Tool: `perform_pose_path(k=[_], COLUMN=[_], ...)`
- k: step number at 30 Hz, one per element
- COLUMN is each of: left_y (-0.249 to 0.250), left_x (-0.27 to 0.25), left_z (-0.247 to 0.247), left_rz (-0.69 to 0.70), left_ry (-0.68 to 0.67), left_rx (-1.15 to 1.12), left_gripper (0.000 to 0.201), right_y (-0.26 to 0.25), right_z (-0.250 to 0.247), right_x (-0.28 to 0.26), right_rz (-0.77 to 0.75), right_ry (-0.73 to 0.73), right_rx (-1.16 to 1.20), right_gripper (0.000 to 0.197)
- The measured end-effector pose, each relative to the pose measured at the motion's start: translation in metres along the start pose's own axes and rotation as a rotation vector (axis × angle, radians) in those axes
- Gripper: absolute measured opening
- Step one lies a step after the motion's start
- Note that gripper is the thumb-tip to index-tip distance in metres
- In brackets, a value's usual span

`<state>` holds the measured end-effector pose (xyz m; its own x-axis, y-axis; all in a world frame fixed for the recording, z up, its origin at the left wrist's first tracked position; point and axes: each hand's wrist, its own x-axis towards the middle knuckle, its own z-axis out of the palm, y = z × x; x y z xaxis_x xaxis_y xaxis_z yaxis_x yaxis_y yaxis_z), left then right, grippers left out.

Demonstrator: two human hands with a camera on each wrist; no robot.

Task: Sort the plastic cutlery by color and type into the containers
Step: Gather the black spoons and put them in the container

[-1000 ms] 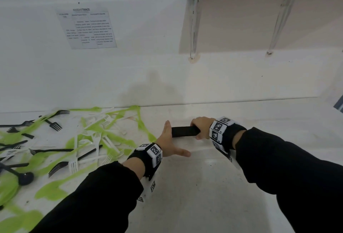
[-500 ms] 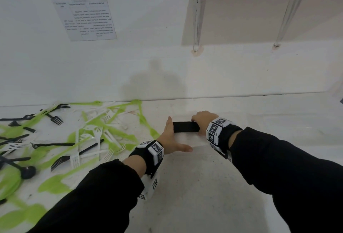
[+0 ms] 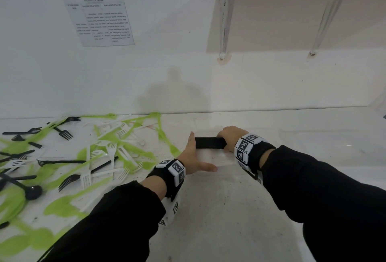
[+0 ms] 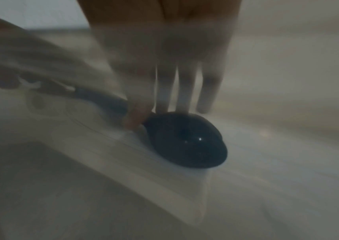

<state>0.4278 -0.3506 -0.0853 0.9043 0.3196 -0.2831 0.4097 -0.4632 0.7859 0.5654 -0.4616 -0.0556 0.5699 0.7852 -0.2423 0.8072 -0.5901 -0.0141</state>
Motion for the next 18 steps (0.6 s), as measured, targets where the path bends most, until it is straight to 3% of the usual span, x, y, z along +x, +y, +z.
perform_pose_path(k=[3,8,13,18], left_y=[-0.0007,-0.0036,-0.0064,-0.0096], left_x=[0.0005,0.0010,-0.0003,0.0012], left_z=[-0.0001,-0.0029,-0.0025,-0.0010], left_rz=[-0.001,0.019,0.007,0.024], left_ry=[-0.001,-0.009,-0.041,-0.045], left_rx=[-0.013,0.012,-0.007,-0.043], left_gripper=[0.136,0.135,0.130,0.128], right_y=[0.0005,0.0036,-0.0001,0.0010], right_z=[-0.0007,-0.0023,-0.0014,-0.0018], right_x=[-0.0009,-0.0036,-0.0039,-0.0072], right_rz=[-0.008,0.016,0.021,0.014], right_ry=[-0.005,-0.016,-0.038,0.024], right_rx=[0.007,-0.045,-0.088,-0.103], right_gripper=[0.032,0.051,0.035,0.033])
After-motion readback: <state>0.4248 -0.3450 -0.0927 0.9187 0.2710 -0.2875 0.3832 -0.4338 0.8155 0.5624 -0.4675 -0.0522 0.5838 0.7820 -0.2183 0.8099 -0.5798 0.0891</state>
